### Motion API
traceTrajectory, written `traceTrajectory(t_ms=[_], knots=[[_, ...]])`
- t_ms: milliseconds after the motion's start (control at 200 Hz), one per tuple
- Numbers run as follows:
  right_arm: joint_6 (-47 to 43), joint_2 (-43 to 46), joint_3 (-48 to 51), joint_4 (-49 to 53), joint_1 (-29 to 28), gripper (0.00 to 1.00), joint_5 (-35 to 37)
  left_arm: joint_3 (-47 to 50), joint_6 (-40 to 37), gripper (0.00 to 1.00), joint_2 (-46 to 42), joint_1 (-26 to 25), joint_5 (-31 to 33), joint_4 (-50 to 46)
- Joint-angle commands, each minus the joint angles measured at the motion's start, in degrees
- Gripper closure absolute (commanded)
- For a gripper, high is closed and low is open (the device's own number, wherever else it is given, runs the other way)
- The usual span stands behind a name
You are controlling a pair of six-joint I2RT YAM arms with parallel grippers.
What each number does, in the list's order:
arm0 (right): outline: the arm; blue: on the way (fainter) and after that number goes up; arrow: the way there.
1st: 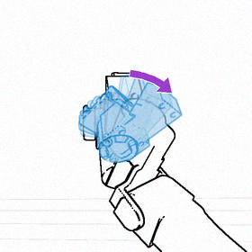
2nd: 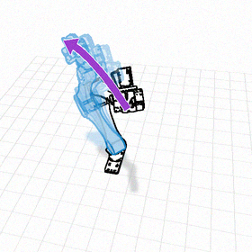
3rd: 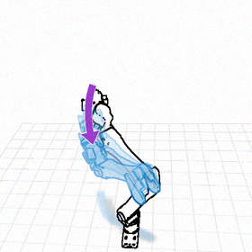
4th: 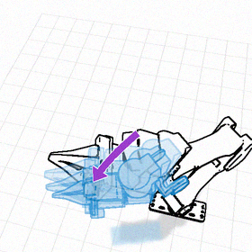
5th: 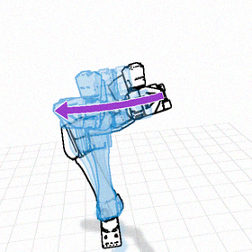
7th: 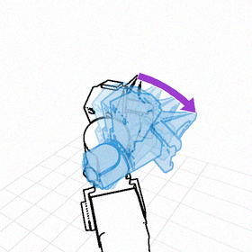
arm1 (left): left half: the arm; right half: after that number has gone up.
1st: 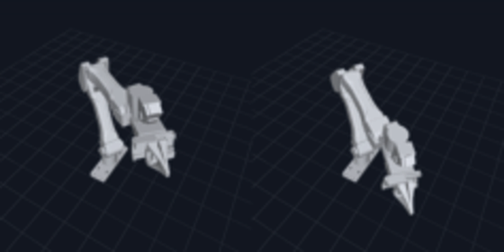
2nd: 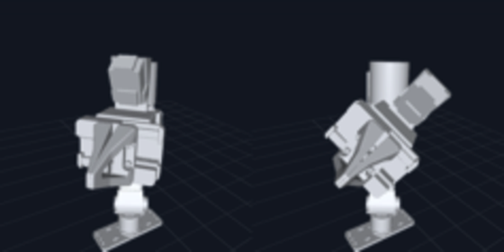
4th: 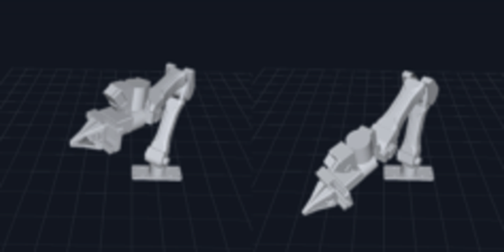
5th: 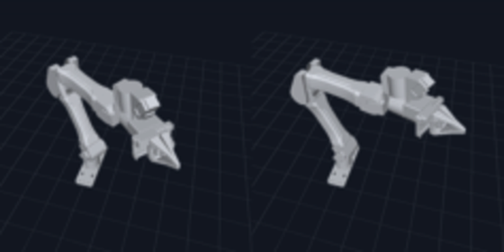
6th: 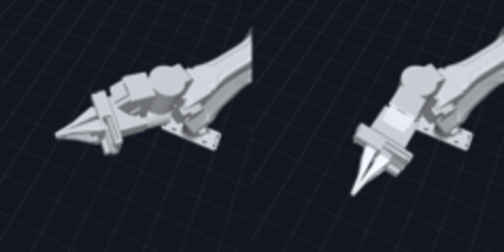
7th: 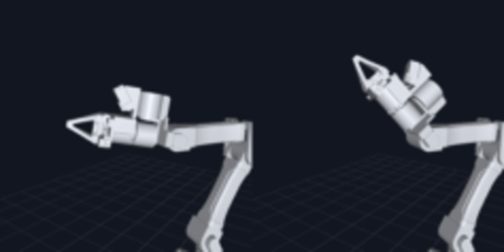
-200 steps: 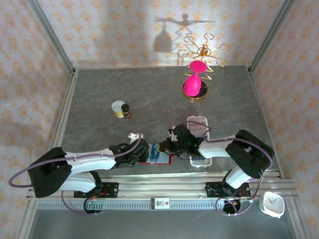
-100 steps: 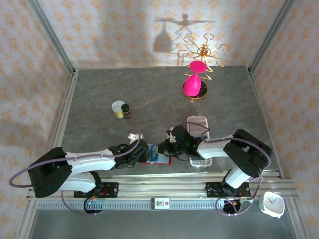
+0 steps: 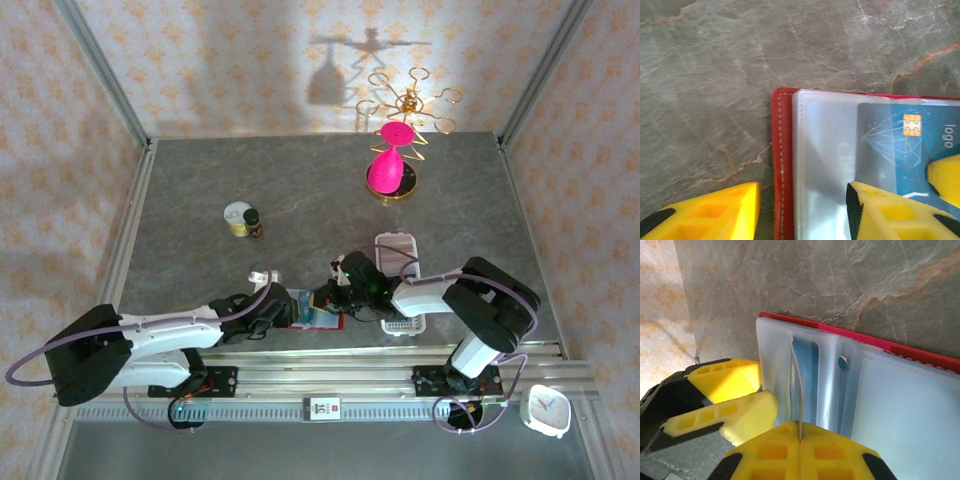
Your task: Put the credit cards into the card holder
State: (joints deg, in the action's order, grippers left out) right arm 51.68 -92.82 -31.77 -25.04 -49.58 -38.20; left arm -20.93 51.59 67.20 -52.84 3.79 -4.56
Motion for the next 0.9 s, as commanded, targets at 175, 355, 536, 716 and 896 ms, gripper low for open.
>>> traceTrajectory(t_ms=[175,355,536,716,896], knots=[[-0.26,-2.39,-1.75,-1.52,-0.50,0.91,0.17,5.43,5.20,0.49,-8.54,3.50,-0.06,1.32],[-0.40,-3.57,-2.58,-1.74,-0.69,0.89,-0.83,9.70,5.90,0.49,-9.32,8.21,-9.22,9.60],[-3.25,-3.93,-5.51,3.53,-1.22,0.79,-0.64,8.32,5.01,0.50,-5.31,8.63,-12.83,11.10],[-7.58,-1.35,-7.25,14.24,-1.22,0.64,5.79,9.00,4.96,0.51,-5.25,8.63,-12.84,12.19],[-7.62,-1.15,-7.17,15.01,-1.22,0.66,6.70,9.19,5.19,0.54,-4.89,8.71,-13.84,12.86]])
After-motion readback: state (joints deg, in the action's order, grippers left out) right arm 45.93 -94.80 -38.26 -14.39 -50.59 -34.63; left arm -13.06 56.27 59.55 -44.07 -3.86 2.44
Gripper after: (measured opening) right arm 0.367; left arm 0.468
